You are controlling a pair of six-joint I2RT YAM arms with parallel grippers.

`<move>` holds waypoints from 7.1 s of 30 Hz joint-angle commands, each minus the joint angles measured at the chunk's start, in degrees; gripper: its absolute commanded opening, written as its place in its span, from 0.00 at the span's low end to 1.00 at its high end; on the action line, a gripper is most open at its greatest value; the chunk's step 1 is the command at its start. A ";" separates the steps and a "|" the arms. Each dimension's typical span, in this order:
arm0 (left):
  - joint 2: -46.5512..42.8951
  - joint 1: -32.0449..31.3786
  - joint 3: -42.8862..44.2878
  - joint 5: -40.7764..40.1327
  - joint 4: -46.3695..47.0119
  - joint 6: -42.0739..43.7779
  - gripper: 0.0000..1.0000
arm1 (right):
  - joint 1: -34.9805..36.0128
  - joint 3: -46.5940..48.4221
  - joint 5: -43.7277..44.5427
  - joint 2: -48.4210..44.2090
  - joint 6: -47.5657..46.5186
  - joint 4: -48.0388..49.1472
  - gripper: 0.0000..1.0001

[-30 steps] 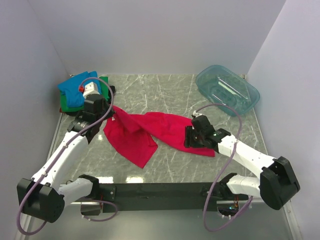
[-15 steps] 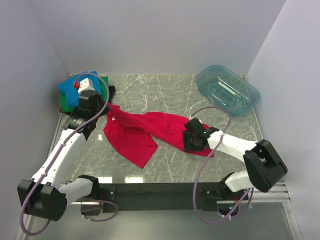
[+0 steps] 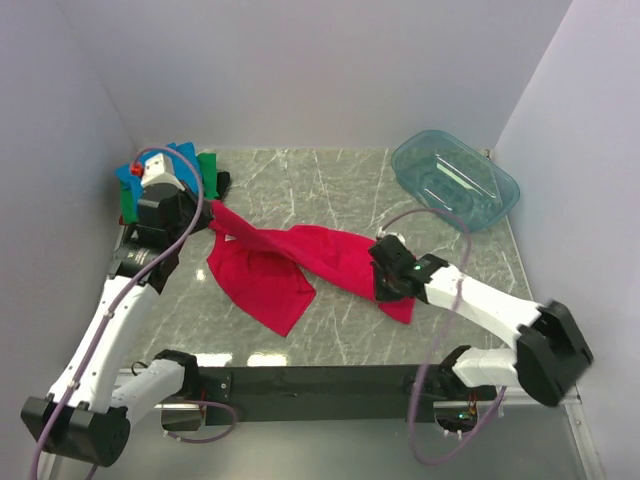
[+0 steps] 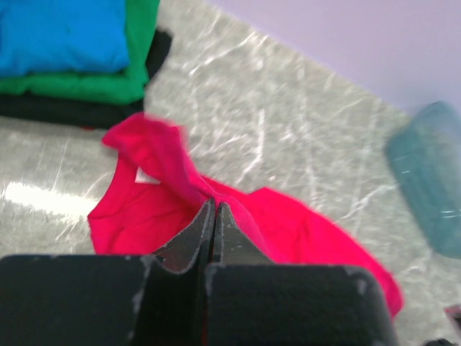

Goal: Fold and stack the t-shirts
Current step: Flatten the tshirt out

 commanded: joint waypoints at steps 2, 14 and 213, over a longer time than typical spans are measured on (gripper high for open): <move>-5.60 0.43 5.76 1.75 -0.95 1.78 0.00 | 2.43 11.76 1.79 -10.12 -0.40 -12.39 0.00; 1.94 1.39 6.47 -3.69 1.94 2.66 0.01 | -18.80 29.70 1.48 8.03 -12.27 -6.35 0.23; -15.45 5.44 -22.71 20.47 0.64 -6.65 0.01 | -20.42 6.16 -3.58 -14.25 -10.77 -2.31 0.00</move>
